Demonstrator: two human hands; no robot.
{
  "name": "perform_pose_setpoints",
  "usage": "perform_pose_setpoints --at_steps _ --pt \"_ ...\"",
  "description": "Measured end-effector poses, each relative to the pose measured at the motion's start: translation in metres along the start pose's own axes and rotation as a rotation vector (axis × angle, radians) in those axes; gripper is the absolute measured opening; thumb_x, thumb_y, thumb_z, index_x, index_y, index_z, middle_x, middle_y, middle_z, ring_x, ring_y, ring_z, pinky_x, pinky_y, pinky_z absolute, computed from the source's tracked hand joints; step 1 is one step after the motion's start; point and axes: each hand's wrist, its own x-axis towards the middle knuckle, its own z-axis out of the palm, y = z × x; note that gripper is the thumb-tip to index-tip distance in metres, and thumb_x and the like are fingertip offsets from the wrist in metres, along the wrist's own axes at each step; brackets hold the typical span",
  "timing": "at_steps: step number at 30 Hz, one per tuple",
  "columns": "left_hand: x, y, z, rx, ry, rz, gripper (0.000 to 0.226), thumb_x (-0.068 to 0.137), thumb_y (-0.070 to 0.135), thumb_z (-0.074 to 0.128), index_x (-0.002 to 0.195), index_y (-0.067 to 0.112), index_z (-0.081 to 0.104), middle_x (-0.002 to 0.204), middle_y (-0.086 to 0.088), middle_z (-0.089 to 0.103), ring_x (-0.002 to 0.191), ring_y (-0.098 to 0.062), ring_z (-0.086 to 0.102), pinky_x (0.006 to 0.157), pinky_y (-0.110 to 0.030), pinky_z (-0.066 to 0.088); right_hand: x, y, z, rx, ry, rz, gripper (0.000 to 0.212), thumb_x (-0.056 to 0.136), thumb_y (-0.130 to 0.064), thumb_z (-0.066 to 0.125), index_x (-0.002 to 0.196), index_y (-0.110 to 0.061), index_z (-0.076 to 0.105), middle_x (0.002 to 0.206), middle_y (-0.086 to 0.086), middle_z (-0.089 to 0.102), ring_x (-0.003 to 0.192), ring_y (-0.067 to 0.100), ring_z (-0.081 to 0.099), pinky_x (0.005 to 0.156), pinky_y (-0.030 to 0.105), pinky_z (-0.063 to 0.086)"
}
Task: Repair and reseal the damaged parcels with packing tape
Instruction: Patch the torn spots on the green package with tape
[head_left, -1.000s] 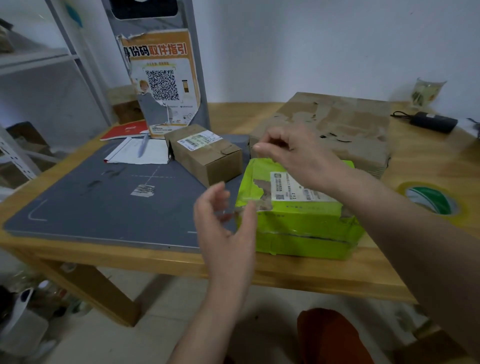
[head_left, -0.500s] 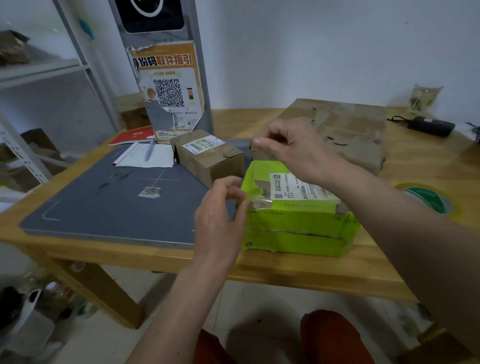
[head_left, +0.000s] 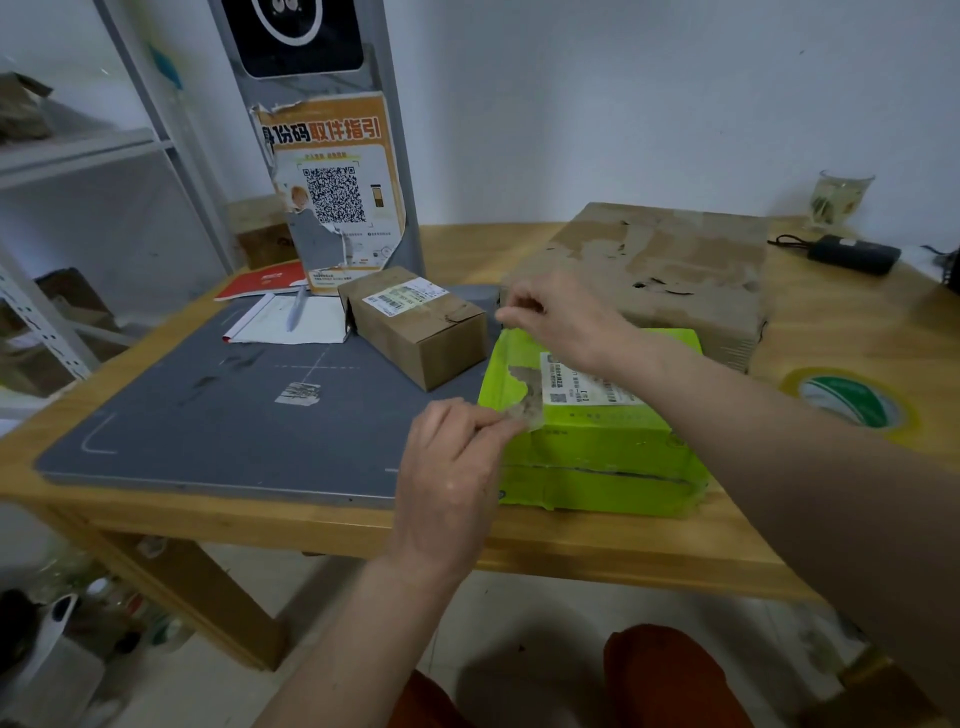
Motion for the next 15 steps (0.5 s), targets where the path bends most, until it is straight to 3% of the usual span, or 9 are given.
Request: perform_pose_setpoints --at_steps 4,8,12,15 --pt "-0.003 0.000 0.002 0.051 0.011 0.018 0.015 0.086 0.001 0.067 0.097 0.008 0.076 0.085 -0.006 0.066 0.086 -0.022 0.052 0.085 -0.036 0.043 -0.003 -0.002 0.006 -0.090 -0.010 0.000 0.020 0.094 -0.032 0.056 0.079 -0.020 0.057 0.068 -0.006 0.048 0.073 0.020 0.046 0.064 0.030 0.031" --pt "-0.002 0.000 0.000 0.077 0.015 0.045 0.016 0.088 0.004 0.063 0.095 0.011 0.076 0.085 -0.005 0.067 0.086 -0.019 0.052 0.095 -0.039 0.041 -0.005 -0.001 0.011 -0.179 -0.011 -0.008 0.020 0.095 -0.036 0.055 0.083 -0.020 0.058 0.089 0.002 0.060 0.082 0.024 0.050 0.067 0.032 0.033" --pt "-0.003 -0.002 0.000 0.103 0.002 0.058 0.017 0.089 0.006 0.061 0.096 0.011 0.076 0.084 -0.005 0.066 0.086 -0.018 0.052 0.098 -0.038 0.038 -0.007 -0.001 0.015 -0.279 -0.012 -0.051 0.025 0.097 -0.037 0.050 0.096 -0.015 0.060 0.104 0.008 0.063 0.099 0.033 0.056 0.069 0.033 0.033" --pt "-0.004 -0.003 0.001 0.099 -0.017 0.068 0.019 0.084 -0.001 0.066 0.097 0.009 0.076 0.084 -0.006 0.066 0.085 -0.019 0.052 0.096 -0.037 0.040 -0.009 -0.003 0.020 -0.427 -0.009 -0.068 0.029 0.100 -0.039 0.042 0.106 -0.014 0.055 0.111 0.009 0.057 0.101 0.035 0.057 0.068 0.035 0.032"
